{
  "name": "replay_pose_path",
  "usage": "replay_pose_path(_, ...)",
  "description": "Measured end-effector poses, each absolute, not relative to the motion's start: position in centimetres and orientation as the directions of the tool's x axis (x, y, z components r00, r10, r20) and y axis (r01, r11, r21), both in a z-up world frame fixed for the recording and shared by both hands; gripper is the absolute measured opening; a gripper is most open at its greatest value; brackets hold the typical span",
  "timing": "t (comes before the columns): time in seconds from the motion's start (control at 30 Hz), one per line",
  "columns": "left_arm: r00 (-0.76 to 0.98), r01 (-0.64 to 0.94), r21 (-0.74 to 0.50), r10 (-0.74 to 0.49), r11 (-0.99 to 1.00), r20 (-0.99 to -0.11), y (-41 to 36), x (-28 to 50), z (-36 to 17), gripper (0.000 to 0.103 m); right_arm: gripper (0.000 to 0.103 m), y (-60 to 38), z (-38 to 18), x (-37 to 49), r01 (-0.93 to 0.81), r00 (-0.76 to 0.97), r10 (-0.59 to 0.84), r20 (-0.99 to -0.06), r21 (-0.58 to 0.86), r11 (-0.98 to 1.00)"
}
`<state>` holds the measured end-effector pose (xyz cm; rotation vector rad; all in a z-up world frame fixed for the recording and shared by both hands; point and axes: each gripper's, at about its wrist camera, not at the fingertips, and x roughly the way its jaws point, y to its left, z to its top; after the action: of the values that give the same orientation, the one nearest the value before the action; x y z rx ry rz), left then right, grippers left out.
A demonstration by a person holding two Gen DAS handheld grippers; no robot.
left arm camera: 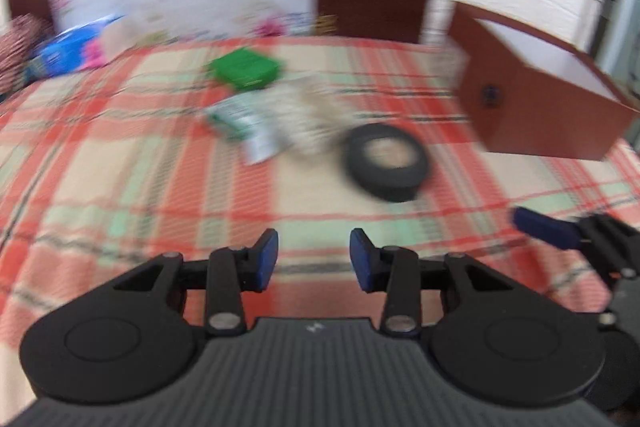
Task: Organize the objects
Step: 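Reach the left tool to the black tape roll and grasp it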
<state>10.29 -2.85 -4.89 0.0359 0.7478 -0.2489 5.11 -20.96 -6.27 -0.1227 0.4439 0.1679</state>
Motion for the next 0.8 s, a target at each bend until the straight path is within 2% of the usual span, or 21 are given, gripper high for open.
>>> replay_pose_path(0.07, 0.706, 0.145, -0.049, -0.138, 0.988, -0.695, -0.1, 11.0, -6.1, 0.041, 0.064, -20.1, -6.5, 6.1, -0.203, 0.877, 0.130, -0.463, -0.110, 0.973)
replay_pose_path(0.13, 0.747, 0.135, -0.055, -0.138, 0.989, -0.650, 1.8, 11.0, -6.7, 0.042, 0.064, -19.5, -6.4, 6.4, -0.207, 0.860, 0.134, -0.492, -0.097, 0.974)
replay_pose_path(0.23, 0.813, 0.163, 0.048, -0.106, 0.985, -0.572, 2.1, 10.6, -8.1, 0.048, 0.064, -19.8, -6.8, 7.4, -0.176, 0.833, 0.139, -0.535, -0.019, 0.984)
replay_pose_path(0.4, 0.824, 0.167, -0.014, -0.148, 0.986, -0.547, 3.0, 10.7, -8.2, 0.051, 0.066, -19.2, -7.8, 9.6, -0.131, 0.825, 0.119, -0.552, 0.017, 0.991)
replay_pose_path(0.5, 0.824, 0.179, -0.007, -0.153, 0.984, -0.545, 2.7, 10.7, -8.4, 0.056, 0.072, -18.5, -7.7, 11.1, -0.133, 0.830, 0.114, -0.546, 0.006, 0.991)
replay_pose_path(0.63, 0.821, 0.191, -0.008, -0.164, 0.982, -0.547, 2.6, 10.8, -8.5, 0.060, 0.087, -17.8, -7.8, 14.3, -0.134, 0.816, 0.107, -0.569, -0.007, 0.991)
replay_pose_path(0.67, 0.820, 0.191, -0.012, -0.166, 0.982, -0.547, 2.6, 10.7, -8.5, 0.061, 0.086, -17.7, -7.9, 15.0, -0.136, 0.815, 0.108, -0.569, -0.007, 0.991)
replay_pose_path(0.73, 0.819, 0.195, -0.013, -0.170, 0.981, -0.548, 2.6, 10.7, -8.5, 0.062, 0.076, -17.7, -7.8, 15.6, -0.148, 0.812, 0.119, -0.572, -0.003, 0.989)
replay_pose_path(0.8, 0.818, 0.200, -0.013, -0.175, 0.980, -0.548, 2.6, 10.8, -8.5, 0.063, 0.076, -17.5, -7.8, 15.1, -0.150, 0.815, 0.110, -0.569, -0.023, 0.988)
